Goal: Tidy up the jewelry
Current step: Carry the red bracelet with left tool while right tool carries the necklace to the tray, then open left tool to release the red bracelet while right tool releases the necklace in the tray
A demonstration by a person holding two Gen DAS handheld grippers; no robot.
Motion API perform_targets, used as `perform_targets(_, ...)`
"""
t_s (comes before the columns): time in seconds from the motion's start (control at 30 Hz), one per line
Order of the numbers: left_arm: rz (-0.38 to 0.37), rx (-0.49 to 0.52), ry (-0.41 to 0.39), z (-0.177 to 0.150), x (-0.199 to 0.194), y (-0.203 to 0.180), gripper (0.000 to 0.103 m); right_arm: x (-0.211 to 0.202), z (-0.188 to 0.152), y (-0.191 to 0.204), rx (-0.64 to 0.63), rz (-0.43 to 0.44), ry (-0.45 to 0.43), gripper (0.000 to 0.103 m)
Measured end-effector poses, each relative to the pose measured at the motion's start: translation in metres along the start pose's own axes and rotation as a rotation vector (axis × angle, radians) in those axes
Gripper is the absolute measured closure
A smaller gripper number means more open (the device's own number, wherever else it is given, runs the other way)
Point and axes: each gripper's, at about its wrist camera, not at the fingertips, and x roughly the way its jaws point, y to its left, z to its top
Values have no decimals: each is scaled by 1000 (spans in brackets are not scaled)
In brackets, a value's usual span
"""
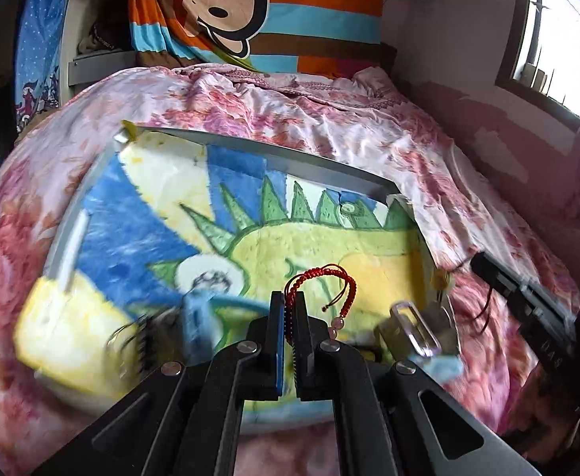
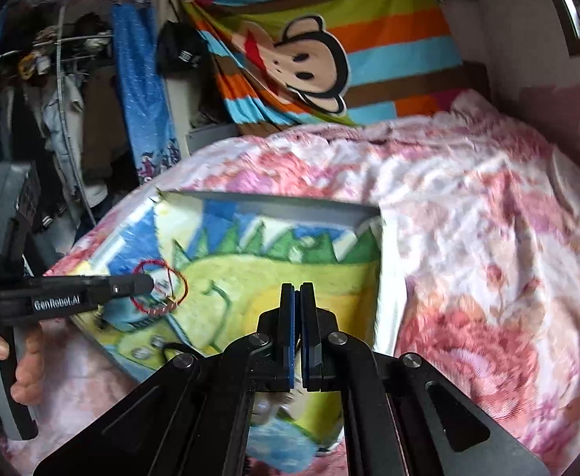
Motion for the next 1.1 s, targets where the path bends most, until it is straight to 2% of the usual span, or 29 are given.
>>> perform_targets(0.17, -4, -11, 25, 2, 29, -14, 100, 13, -10, -10, 18, 5, 32, 100)
perform_targets(0.33, 14, -11, 54, -2, 41, -20, 99, 15, -12, -12, 22, 8, 35, 100)
perform_targets(0.83, -6, -145, 104, 1, 44, 2, 99, 18, -16, -17, 17, -39, 79, 99)
perform_targets(0.93, -12, -148, 105, 3, 41, 2, 94, 18, -15, -18, 18, -47, 82, 90)
perform_targets(1.0, -25, -144, 95, 4, 36, 0, 86, 16, -15, -19, 23, -51, 76, 69)
perform_targets(1.07, -38, -147, 84, 5, 32, -2, 68, 13, -13, -20, 30, -55, 66, 63)
perform_targets(1.1, -41, -153, 73, 6, 29, -3, 64, 12, -13, -20, 29, -61, 67, 62)
